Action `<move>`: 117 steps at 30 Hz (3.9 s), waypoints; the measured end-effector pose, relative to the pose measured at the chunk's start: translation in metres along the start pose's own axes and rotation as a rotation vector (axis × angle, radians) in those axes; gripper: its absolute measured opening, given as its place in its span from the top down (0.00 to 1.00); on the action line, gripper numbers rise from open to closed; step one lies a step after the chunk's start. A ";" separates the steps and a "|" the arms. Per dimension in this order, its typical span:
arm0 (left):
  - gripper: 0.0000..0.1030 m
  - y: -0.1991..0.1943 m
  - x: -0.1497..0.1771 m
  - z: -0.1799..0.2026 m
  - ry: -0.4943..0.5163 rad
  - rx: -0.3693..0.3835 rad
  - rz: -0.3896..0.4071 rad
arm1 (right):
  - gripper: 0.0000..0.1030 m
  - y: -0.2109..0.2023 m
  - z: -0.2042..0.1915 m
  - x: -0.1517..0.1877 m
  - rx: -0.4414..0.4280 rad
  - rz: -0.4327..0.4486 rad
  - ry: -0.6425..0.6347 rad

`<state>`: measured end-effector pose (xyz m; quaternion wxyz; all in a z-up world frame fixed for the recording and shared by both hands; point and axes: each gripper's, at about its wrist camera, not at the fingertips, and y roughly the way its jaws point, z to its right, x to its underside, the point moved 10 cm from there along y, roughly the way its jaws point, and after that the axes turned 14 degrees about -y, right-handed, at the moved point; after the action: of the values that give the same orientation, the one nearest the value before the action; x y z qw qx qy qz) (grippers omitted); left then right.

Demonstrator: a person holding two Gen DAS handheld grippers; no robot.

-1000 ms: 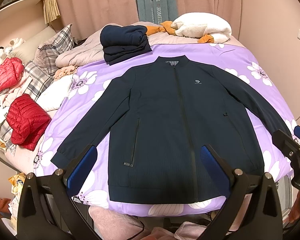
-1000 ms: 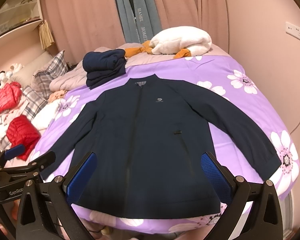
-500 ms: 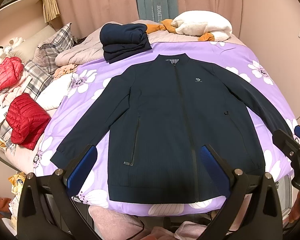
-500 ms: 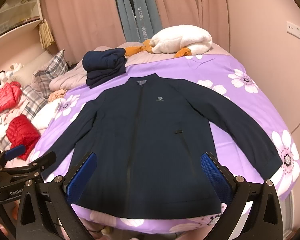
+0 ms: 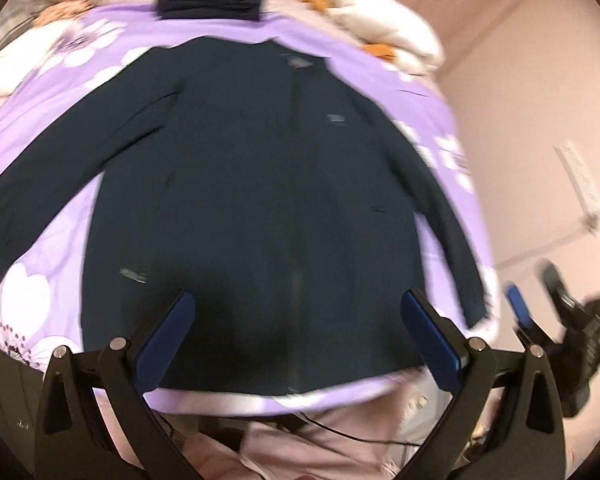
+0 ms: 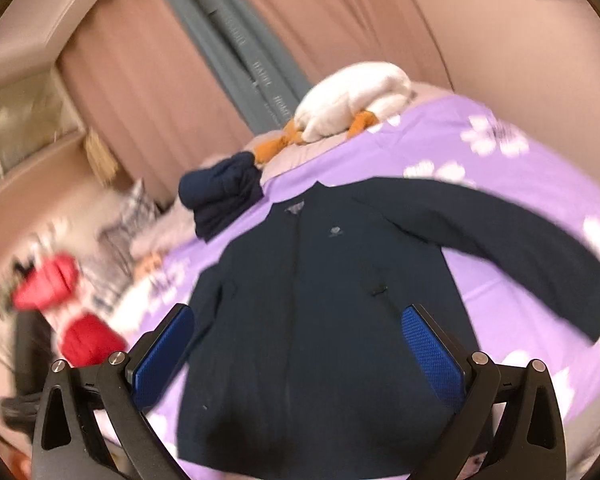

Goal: Fold large clothes
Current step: 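Grasp the navy jacket's sleeve cuff with the right gripper and lift it, then lay the sleeve across the jacket body and open the right gripper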

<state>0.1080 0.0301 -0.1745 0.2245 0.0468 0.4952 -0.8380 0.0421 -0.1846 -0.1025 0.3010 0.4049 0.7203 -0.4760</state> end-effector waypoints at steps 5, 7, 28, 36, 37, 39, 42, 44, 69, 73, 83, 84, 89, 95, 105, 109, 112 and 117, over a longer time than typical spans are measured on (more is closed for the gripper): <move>0.00 0.019 -0.004 -0.011 -0.069 0.119 -0.037 | 0.00 -0.014 0.089 0.023 0.117 0.045 0.143; 0.00 0.020 -0.008 -0.011 -0.092 0.168 -0.039 | 0.00 -0.028 0.128 0.034 0.161 0.067 0.209; 0.00 0.073 -0.031 -0.014 -0.143 0.039 -0.061 | 0.00 -0.049 0.306 0.080 0.468 0.085 0.394; 0.01 0.067 -0.033 -0.021 -0.143 0.024 -0.040 | 0.40 -0.043 0.309 0.072 0.487 0.129 0.381; 0.01 0.067 -0.034 -0.023 -0.151 0.024 -0.040 | 0.57 -0.041 0.310 0.073 0.485 0.114 0.381; 0.01 0.067 -0.035 -0.030 -0.180 0.033 -0.047 | 0.74 -0.037 0.307 0.075 0.458 0.066 0.376; 0.01 0.062 -0.034 -0.043 -0.209 0.024 -0.050 | 0.81 -0.040 0.295 0.059 0.453 0.037 0.339; 0.01 0.057 -0.035 -0.051 -0.205 -0.004 -0.045 | 0.81 -0.043 0.288 0.039 0.443 0.026 0.333; 0.00 0.017 -0.123 -0.126 -0.214 -0.049 0.115 | 0.82 0.291 -0.169 -0.106 0.361 -0.290 -0.643; 0.00 0.025 -0.129 -0.142 -0.241 -0.089 0.117 | 0.63 0.361 -0.203 -0.010 0.261 -0.534 -0.794; 0.00 0.049 -0.144 -0.121 -0.210 -0.020 0.093 | 0.43 0.318 -0.193 0.011 -0.091 -0.476 -0.732; 0.00 0.051 -0.148 -0.113 -0.197 0.005 0.097 | 0.36 0.301 -0.167 -0.010 -0.105 -0.435 -0.658; 0.00 0.069 -0.180 -0.077 -0.181 0.059 0.122 | 0.28 0.254 -0.046 -0.073 0.004 -0.307 -0.396; 0.01 0.114 -0.200 -0.005 -0.078 0.147 0.042 | 0.26 0.243 0.117 -0.093 0.162 -0.253 0.009; 0.13 0.182 -0.219 0.025 -0.118 0.187 -0.014 | 0.38 0.350 0.168 -0.093 0.091 -0.287 0.140; 0.31 0.194 -0.217 0.019 -0.037 0.127 0.007 | 0.93 0.348 0.164 -0.091 0.099 -0.300 0.070; 0.64 0.213 -0.208 0.007 -0.005 0.060 -0.042 | 0.95 0.343 0.193 -0.096 0.154 -0.261 0.118; 0.60 0.212 -0.208 0.007 0.020 0.052 -0.043 | 0.94 0.349 0.197 -0.082 0.172 -0.282 0.124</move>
<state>0.3849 0.0063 -0.2802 0.2001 0.0503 0.4763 -0.8547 0.3957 -0.3152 -0.2617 0.1503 0.3527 0.7438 -0.5475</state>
